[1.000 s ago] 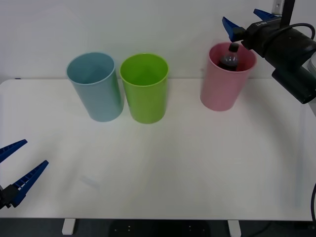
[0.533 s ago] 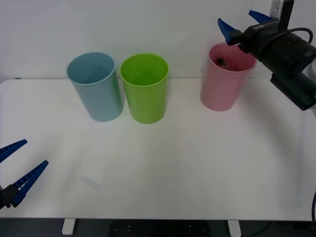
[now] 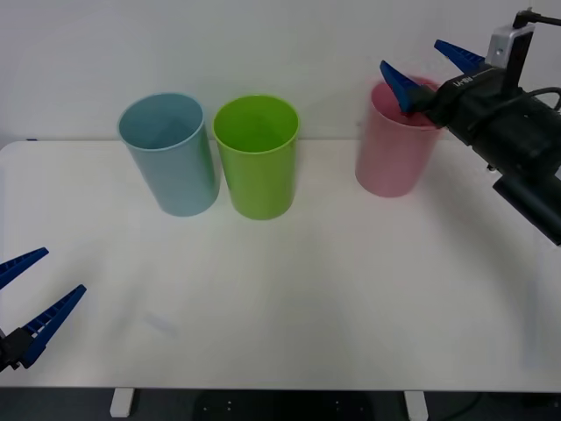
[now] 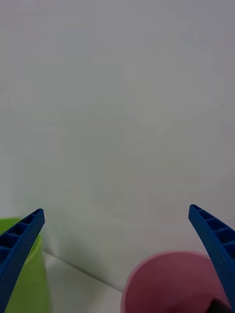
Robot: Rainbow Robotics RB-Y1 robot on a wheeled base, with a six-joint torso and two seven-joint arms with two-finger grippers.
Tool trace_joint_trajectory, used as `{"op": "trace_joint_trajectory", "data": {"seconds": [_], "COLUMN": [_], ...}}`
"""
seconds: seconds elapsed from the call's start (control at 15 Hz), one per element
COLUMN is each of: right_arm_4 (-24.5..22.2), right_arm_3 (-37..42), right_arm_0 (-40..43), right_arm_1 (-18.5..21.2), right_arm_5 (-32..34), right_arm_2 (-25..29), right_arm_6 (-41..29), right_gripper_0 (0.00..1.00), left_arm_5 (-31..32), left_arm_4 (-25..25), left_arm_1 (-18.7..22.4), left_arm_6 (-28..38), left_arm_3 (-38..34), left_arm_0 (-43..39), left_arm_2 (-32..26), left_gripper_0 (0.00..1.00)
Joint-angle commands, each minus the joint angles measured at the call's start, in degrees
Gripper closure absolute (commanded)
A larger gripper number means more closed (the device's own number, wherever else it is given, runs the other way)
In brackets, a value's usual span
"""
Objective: Grasp the object on the table and drop it into the matching bin: aluminum can to the light blue bin, PET bottle to the pink bin.
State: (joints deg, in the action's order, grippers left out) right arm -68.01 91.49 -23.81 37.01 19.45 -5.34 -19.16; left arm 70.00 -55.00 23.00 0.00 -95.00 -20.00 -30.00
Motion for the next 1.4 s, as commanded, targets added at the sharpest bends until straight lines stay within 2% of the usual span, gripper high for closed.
{"op": "trace_joint_trajectory", "data": {"seconds": [0.07,0.4,0.73,1.07,1.4], "right_arm_4": [0.0,0.8,3.8,3.8,3.8], "right_arm_3": [3.9,7.0,8.1,8.0,8.1], "right_arm_0": [4.4,10.1,16.1,21.4,25.6], "right_arm_1": [0.0,0.0,0.5,0.4,0.4], "right_arm_5": [5.6,14.9,18.1,23.6,26.3], "right_arm_2": [2.9,7.4,9.1,11.6,13.1], "right_arm_6": [1.0,4.0,14.9,15.4,15.3], "right_gripper_0": [0.00,0.00,0.00,0.00,0.00], "left_arm_5": [0.0,0.0,0.0,0.0,0.0], "left_arm_4": [0.0,0.0,0.0,0.0,0.0], "left_arm_1": [0.0,0.0,0.0,0.0,0.0], "left_arm_6": [0.0,0.0,0.0,0.0,0.0], "left_arm_3": [0.0,0.0,0.0,0.0,0.0], "left_arm_0": [0.0,0.0,0.0,0.0,0.0], "left_arm_2": [0.0,0.0,0.0,0.0,0.0], "left_gripper_0": [0.00,0.00,0.00,0.00,0.00]}}
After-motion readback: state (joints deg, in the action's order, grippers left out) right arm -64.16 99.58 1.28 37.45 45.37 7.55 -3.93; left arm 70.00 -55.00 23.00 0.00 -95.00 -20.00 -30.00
